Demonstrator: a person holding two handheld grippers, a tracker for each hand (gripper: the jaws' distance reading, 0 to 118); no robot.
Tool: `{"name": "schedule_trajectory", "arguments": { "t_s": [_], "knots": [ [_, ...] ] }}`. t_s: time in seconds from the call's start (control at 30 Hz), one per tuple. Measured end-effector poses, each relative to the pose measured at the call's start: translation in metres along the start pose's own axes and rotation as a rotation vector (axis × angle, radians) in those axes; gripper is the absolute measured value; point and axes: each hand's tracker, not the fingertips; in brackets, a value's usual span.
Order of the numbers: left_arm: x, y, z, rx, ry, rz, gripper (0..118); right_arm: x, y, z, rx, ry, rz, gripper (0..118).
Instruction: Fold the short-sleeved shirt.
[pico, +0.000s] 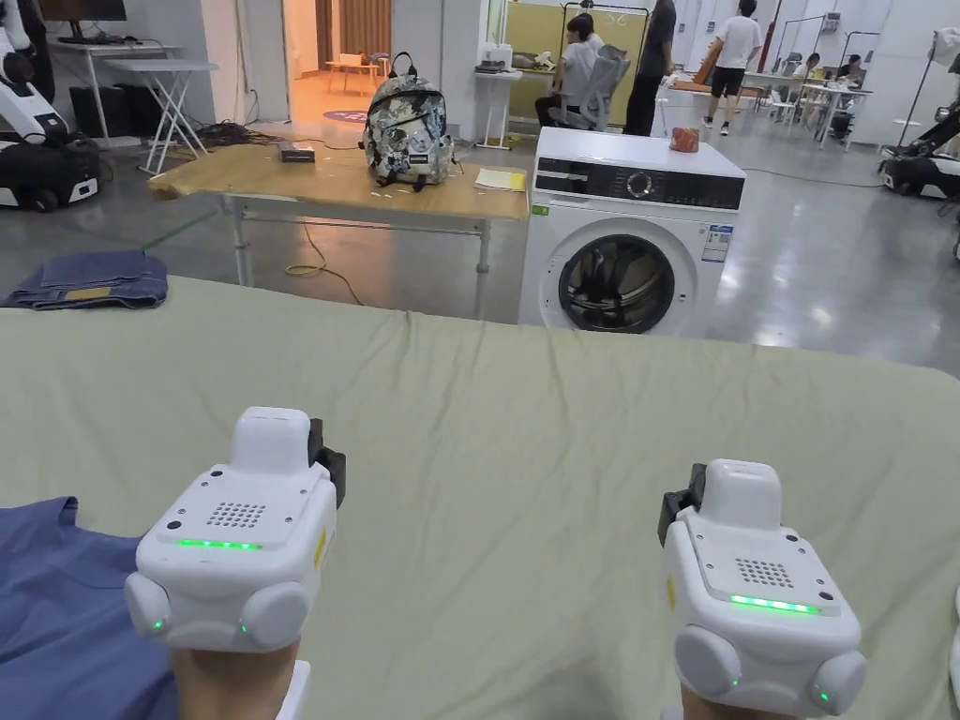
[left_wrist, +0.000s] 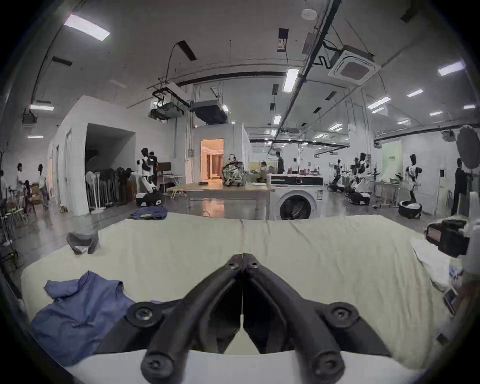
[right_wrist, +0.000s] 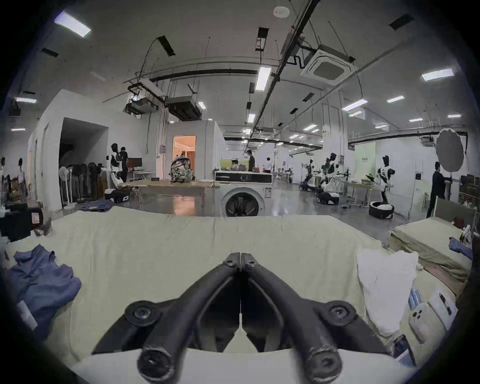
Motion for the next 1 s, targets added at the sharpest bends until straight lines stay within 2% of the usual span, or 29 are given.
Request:
{"name": "schedule_trajectory", "arguments": {
  "t_s": [0.23, 0.37, 0.5, 0.73, 0.9, 0.93, 0.97, 1.0],
  "knots": [
    [-0.061, 0.003, 0.015, -0.055, 0.067, -0.018, 0, -0.013, 0.000, 0.000, 0.002, 0.029, 0.020, 0],
    [-0.109, 0.004, 0.027, -0.110, 0.100, 0.050, 0, -0.029, -0.001, 0.001, -0.006, 0.060, 0.018, 0],
    [-0.159, 0.001, 0.038, -0.172, 0.152, 0.032, 0, -0.045, -0.003, 0.003, -0.008, 0.100, 0.031, 0],
    [-0.261, -0.033, 0.029, -0.502, 0.183, 0.080, 0, -0.063, -0.016, -0.003, -0.025, 0.148, 0.070, 0],
    [-0.303, -0.066, 0.020, -0.704, 0.169, 0.125, 0, -0.069, -0.024, -0.011, -0.058, 0.163, 0.062, 0],
    [-0.310, -0.073, 0.017, -0.714, 0.165, 0.145, 9, -0.069, -0.025, -0.011, -0.064, 0.164, 0.060, 0],
    [-0.314, -0.078, 0.015, -0.715, 0.166, 0.155, 28, -0.070, -0.025, -0.008, -0.068, 0.164, 0.061, 0],
    [-0.316, -0.085, 0.017, -0.726, 0.155, 0.176, 60, -0.070, -0.026, -0.008, -0.074, 0.163, 0.063, 0]
  ]
}}
